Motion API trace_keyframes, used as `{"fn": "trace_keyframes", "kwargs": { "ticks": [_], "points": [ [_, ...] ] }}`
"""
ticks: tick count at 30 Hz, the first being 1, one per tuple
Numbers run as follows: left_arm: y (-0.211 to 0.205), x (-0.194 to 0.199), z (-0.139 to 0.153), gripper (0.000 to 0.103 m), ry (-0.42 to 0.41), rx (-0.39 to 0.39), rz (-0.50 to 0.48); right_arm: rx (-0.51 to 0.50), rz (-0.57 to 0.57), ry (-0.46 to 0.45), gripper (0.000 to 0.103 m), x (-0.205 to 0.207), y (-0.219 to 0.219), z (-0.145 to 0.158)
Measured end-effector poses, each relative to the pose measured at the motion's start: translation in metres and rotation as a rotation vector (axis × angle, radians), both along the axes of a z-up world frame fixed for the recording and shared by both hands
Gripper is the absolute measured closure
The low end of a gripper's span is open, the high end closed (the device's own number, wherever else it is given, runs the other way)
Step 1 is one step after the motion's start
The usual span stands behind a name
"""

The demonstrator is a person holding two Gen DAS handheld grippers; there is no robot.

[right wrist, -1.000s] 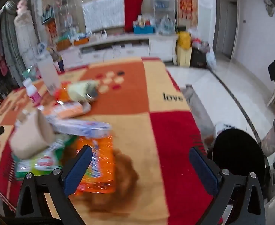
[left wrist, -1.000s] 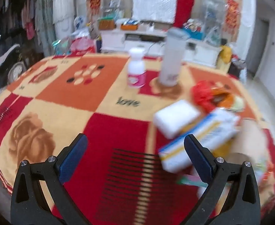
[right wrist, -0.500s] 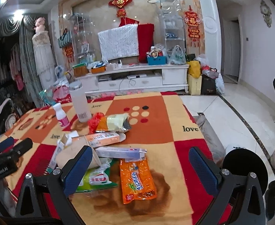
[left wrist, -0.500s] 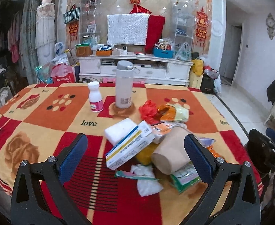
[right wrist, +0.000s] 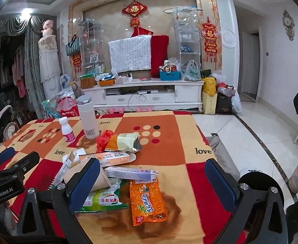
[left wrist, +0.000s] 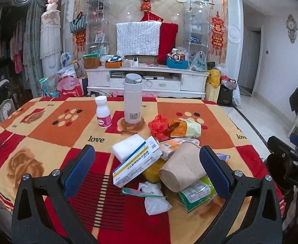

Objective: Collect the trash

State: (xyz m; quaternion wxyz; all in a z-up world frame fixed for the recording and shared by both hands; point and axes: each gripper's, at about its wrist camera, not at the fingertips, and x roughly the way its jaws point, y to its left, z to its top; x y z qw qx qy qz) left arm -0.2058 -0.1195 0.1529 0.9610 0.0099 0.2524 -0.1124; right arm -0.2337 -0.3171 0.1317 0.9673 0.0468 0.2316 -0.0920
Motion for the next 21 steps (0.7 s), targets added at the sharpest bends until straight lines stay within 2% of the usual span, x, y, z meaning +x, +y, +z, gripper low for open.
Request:
{"fn": "trace_keyframes", "kwargs": {
  "ticks": [21],
  "points": [
    [0.0013,0.0026,-0.0034,0.001,-0.005,-0.018,0.02,-0.002,-0.013,0.022,0.001,0.0065,-0.0017,-0.0056]
  ]
}}
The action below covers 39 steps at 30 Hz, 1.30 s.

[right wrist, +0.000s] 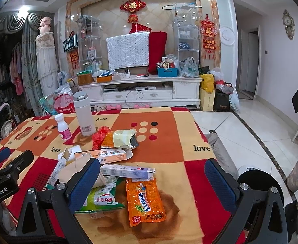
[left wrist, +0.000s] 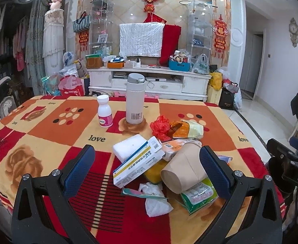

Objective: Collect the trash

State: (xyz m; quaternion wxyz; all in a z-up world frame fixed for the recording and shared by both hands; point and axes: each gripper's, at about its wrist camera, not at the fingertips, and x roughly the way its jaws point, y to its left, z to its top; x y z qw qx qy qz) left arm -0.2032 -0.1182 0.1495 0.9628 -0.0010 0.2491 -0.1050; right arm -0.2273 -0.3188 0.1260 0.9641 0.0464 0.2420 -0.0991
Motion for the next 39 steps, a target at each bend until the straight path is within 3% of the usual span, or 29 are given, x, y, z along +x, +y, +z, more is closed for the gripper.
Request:
{"fn": "trace_keyframes", "kwargs": {
  "ticks": [39],
  "points": [
    [-0.0038,-0.0029,-0.0084,0.001,0.02,0.016,-0.01,-0.004,-0.017,0.023,0.001,0.0026,-0.0055,-0.008]
  ]
}}
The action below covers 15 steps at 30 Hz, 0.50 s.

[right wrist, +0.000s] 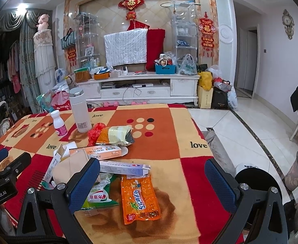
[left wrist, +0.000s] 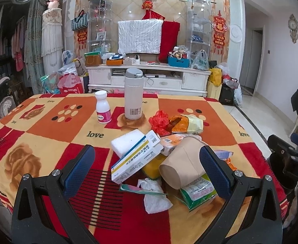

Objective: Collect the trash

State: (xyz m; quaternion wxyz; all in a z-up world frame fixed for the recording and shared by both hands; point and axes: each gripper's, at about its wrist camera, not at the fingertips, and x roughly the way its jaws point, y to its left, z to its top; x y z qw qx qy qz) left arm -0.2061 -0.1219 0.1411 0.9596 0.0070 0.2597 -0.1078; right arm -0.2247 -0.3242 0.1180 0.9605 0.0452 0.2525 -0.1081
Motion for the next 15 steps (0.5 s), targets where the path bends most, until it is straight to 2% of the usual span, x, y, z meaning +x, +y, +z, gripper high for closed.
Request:
{"fn": "trace_keyframes", "kwargs": {
  "ticks": [15],
  "points": [
    [0.0027,0.0033,-0.0077,0.001,0.027,-0.005,0.015,0.015,0.007,0.031,0.001,0.0003,0.001,-0.0064]
  ]
}}
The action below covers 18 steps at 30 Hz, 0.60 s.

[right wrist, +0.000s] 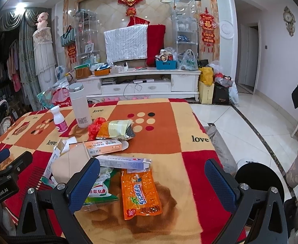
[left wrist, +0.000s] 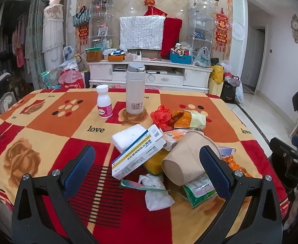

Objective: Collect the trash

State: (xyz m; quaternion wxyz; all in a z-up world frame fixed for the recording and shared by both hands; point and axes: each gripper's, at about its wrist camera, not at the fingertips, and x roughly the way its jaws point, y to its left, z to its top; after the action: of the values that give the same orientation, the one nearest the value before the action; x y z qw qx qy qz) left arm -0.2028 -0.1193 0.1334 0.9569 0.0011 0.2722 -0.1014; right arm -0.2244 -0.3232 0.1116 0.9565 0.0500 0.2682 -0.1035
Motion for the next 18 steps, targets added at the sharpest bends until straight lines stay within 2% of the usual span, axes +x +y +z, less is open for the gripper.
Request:
{"fn": "trace_keyframes", "kwargs": {
  "ticks": [18],
  "points": [
    [0.0013,0.0029,-0.0067,0.001,0.019,0.006,-0.002,0.007,-0.005,0.023,0.001,-0.0014,-0.0067,-0.0056]
  ]
}}
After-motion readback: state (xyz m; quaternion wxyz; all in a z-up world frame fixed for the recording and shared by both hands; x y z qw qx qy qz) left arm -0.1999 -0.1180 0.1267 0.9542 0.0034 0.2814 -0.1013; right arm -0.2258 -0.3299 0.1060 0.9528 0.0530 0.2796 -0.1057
